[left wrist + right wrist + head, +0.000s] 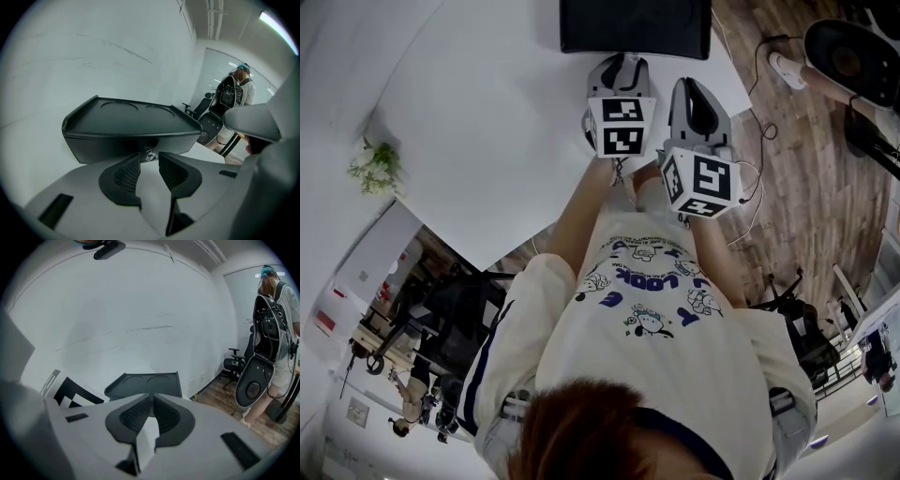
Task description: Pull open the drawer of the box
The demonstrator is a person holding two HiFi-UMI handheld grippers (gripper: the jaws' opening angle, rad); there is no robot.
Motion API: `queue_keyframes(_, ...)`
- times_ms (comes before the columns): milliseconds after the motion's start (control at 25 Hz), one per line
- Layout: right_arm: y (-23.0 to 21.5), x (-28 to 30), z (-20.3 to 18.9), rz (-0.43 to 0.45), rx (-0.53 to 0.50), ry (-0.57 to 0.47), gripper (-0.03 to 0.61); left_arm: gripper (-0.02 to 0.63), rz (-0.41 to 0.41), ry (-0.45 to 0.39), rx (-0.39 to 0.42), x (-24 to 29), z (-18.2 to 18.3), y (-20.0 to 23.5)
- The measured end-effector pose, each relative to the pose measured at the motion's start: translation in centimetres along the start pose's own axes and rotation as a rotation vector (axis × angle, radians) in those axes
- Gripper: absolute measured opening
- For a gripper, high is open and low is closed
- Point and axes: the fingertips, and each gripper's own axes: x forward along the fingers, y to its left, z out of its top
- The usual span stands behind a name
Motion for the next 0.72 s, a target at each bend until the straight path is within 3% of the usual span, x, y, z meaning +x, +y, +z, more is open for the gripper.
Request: queue_keyframes(720, -0.42, 0.85, 0.8, 0.002, 0.001, 0.0, 0.043, 0.075, -0.019, 0.029, -0.001, 0.93, -0.56, -0.4)
